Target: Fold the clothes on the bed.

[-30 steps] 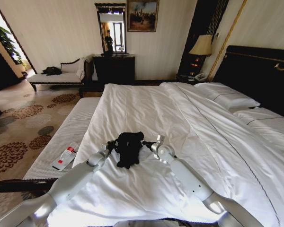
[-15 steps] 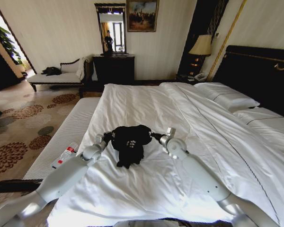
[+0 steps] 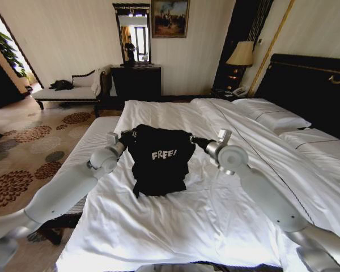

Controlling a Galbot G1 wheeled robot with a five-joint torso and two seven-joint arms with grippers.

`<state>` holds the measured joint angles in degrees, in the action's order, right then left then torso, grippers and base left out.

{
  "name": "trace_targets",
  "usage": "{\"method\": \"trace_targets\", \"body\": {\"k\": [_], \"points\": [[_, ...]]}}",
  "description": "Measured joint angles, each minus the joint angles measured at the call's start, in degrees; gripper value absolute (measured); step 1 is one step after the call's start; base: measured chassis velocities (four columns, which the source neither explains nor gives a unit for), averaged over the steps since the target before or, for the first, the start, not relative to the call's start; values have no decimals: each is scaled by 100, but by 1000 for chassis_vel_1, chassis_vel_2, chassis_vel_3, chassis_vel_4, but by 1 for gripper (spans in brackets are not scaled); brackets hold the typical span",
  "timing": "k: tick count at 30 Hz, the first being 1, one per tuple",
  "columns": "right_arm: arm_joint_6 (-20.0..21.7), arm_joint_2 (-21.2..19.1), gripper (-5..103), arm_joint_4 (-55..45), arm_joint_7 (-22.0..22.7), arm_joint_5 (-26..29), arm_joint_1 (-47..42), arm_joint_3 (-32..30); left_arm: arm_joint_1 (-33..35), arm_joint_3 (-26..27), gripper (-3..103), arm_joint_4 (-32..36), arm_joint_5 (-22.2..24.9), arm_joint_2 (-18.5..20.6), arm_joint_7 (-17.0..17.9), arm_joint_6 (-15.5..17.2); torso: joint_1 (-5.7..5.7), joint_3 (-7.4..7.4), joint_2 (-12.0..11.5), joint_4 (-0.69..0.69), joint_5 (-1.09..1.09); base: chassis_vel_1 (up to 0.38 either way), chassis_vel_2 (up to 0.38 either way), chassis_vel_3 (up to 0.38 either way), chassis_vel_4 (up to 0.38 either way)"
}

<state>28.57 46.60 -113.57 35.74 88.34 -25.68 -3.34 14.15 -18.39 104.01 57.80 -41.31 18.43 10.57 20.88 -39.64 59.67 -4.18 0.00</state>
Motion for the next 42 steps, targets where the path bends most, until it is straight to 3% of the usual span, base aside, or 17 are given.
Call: {"method": "trace_targets", "body": {"k": [2,6,11,17,20,27,32,36,39,42], "points": [[17,-132,1,4,0,100,245,17,-294,-114,0,-61,96,-35,24,14,0,0,0,0,-1,0,0,0,0],[35,-580,1,319,-20,371,1195,199,-1527,-458,0,-469,579,-129,21,57,3,-1,0,-3,1,0,0,0,0],[46,-806,1,706,-110,642,2046,580,-2472,-765,0,-798,907,-246,-45,72,2,-1,0,-1,2,0,0,0,0],[85,-836,1,1203,-188,875,3036,1127,-3258,-1090,0,-1155,1142,-541,-104,87,1,0,0,-3,2,0,0,0,0],[96,-594,1,1691,-206,971,3929,1725,-3637,-1139,0,-1406,1276,-612,-209,87,1,-1,0,-3,2,0,0,0,0],[103,-509,1,1813,-191,1106,4349,1967,-3666,-1105,0,-1214,1382,-314,-221,90,2,-1,-1,1,-4,0,0,0,0],[150,-760,1,1254,-63,1353,4171,1690,-3174,-758,0,-378,1524,231,-26,154,0,0,0,-1,1,0,0,0,0],[170,-934,1,723,241,1704,3971,1368,-2842,-416,0,267,1685,543,158,227,0,0,0,-3,0,0,0,0,0],[164,-1063,1,124,730,2125,3868,1139,-2398,117,0,921,1908,968,342,346,-1,0,0,-3,-1,0,0,0,0],[162,-1102,1,-145,1032,2408,3920,1106,-2181,427,0,1179,1993,1221,369,383,0,1,0,-2,0,0,0,0,0]]}}
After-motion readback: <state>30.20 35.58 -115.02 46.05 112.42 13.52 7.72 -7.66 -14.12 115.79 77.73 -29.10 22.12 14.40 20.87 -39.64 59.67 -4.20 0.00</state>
